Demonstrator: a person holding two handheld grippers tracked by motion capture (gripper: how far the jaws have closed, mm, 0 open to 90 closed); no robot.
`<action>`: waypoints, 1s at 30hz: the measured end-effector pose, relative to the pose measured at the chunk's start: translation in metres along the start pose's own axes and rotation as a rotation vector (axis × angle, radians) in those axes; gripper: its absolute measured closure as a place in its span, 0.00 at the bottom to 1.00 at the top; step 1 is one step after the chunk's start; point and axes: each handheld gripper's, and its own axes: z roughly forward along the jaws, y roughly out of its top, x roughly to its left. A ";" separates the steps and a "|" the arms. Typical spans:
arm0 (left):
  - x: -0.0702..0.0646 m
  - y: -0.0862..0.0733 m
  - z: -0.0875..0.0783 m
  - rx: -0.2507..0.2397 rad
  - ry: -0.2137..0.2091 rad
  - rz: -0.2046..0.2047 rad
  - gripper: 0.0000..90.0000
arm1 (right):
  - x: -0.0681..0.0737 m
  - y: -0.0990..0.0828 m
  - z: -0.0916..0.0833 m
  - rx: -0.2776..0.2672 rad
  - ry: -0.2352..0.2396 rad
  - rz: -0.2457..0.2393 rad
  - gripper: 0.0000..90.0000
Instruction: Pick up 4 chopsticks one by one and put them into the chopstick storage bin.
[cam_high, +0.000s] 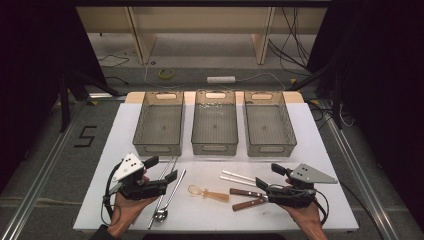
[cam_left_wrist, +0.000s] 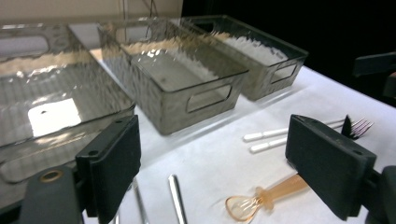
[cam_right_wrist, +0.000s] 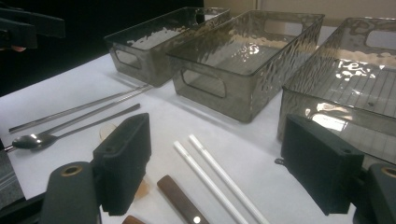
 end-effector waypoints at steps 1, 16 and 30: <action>0.002 0.001 0.001 0.026 0.000 -0.013 0.20 | 0.000 0.000 0.000 0.001 0.002 -0.005 0.28; 0.020 0.008 0.024 0.524 0.164 0.047 0.34 | 0.002 -0.001 0.002 0.021 0.010 -0.011 0.28; 0.031 0.001 0.033 0.757 0.184 0.017 0.46 | 0.004 -0.001 0.003 0.038 0.026 -0.024 0.28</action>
